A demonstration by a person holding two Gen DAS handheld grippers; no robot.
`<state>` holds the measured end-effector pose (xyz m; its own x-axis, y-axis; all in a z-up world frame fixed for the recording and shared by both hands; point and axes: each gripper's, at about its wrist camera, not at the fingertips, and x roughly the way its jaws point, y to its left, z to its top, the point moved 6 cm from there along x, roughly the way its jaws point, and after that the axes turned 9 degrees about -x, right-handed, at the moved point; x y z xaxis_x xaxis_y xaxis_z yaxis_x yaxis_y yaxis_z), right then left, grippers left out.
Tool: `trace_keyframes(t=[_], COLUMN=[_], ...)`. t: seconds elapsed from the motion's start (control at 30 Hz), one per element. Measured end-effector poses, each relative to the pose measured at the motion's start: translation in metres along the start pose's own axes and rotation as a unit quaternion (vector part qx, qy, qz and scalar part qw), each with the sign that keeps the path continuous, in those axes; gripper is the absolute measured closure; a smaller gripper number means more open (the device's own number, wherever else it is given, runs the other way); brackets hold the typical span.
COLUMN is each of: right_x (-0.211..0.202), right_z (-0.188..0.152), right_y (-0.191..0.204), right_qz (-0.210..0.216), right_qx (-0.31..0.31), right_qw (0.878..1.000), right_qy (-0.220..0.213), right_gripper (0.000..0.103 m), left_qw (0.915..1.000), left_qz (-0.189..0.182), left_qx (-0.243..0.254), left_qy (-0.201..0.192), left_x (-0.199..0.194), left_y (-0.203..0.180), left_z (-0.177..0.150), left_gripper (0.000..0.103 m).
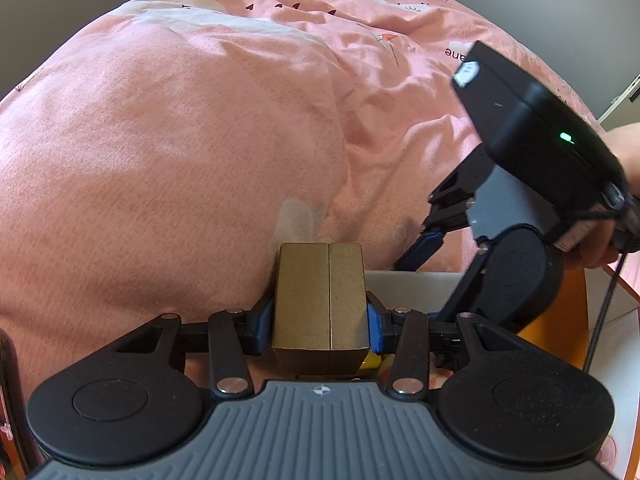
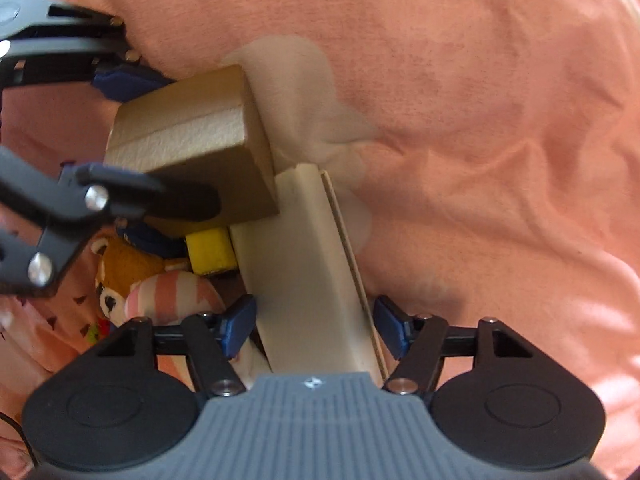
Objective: Organize objects
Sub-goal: 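Lift the cream box from the pile with right tool while left holds gold box, then carry the cream box with right tool while left carries gold box over box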
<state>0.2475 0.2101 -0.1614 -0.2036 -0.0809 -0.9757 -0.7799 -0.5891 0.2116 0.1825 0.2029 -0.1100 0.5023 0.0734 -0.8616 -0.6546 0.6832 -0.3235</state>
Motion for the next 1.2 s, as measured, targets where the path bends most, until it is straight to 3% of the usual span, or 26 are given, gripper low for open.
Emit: trace_keyframes(t=[0.13, 0.43, 0.47, 0.7, 0.97, 1.2], right_x=[0.011, -0.010, -0.013, -0.028, -0.079, -0.143], right_z=[0.003, -0.014, -0.015, -0.020, -0.029, -0.049], right_y=[-0.002, 0.036, 0.039, 0.064, 0.086, 0.118], right_qz=[0.013, -0.059, -0.073, -0.139, -0.237, -0.319], right_qx=[0.019, -0.013, -0.017, -0.027, 0.000, 0.037], right_qw=[1.000, 0.998, 0.997, 0.990, 0.969, 0.941], right_qy=[0.001, -0.002, -0.006, -0.008, -0.063, -0.109], right_gripper=[0.030, 0.040, 0.058, 0.066, 0.072, 0.072], left_qw=[1.0000, 0.9999, 0.9999, 0.9995, 0.9970, 0.9902], left_qz=[0.001, -0.001, -0.001, -0.003, -0.039, -0.112], left_qx=[0.006, 0.011, 0.012, 0.010, 0.021, 0.042], left_qy=[0.001, -0.006, -0.008, -0.028, -0.064, -0.072], left_x=[0.002, -0.006, -0.008, -0.026, -0.065, -0.107], left_y=[-0.001, 0.000, 0.001, 0.003, 0.000, -0.032], left_z=[-0.002, -0.003, -0.003, -0.002, 0.003, 0.001], left_gripper=[0.052, 0.052, 0.052, 0.052, 0.052, 0.052])
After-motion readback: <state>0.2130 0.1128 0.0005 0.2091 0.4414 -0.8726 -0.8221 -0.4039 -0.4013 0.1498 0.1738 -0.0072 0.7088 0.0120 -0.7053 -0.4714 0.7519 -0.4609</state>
